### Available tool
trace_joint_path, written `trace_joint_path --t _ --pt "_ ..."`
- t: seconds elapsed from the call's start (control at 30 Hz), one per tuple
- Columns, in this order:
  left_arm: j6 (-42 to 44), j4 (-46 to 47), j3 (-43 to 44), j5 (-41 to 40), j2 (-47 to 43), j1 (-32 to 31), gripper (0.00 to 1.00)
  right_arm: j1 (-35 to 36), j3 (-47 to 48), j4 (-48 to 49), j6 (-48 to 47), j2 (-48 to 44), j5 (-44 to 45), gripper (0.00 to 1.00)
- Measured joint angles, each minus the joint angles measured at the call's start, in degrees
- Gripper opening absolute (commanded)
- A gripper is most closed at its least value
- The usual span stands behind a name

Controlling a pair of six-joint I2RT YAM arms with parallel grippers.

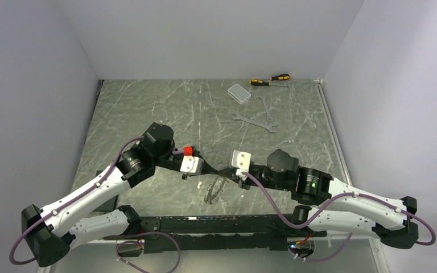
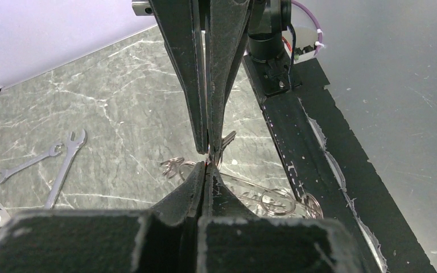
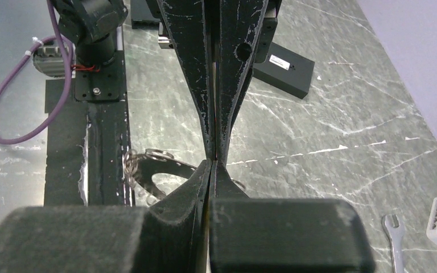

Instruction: Put the keys on the keyring

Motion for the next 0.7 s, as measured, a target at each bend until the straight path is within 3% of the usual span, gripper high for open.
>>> trace_joint_path --t 0.7 --pt "-4.13 2.23 -1.55 -0.68 -2.01 0.76 0.00 0.04 0.00 -2.82 -0.02 1.29 2.34 0.00"
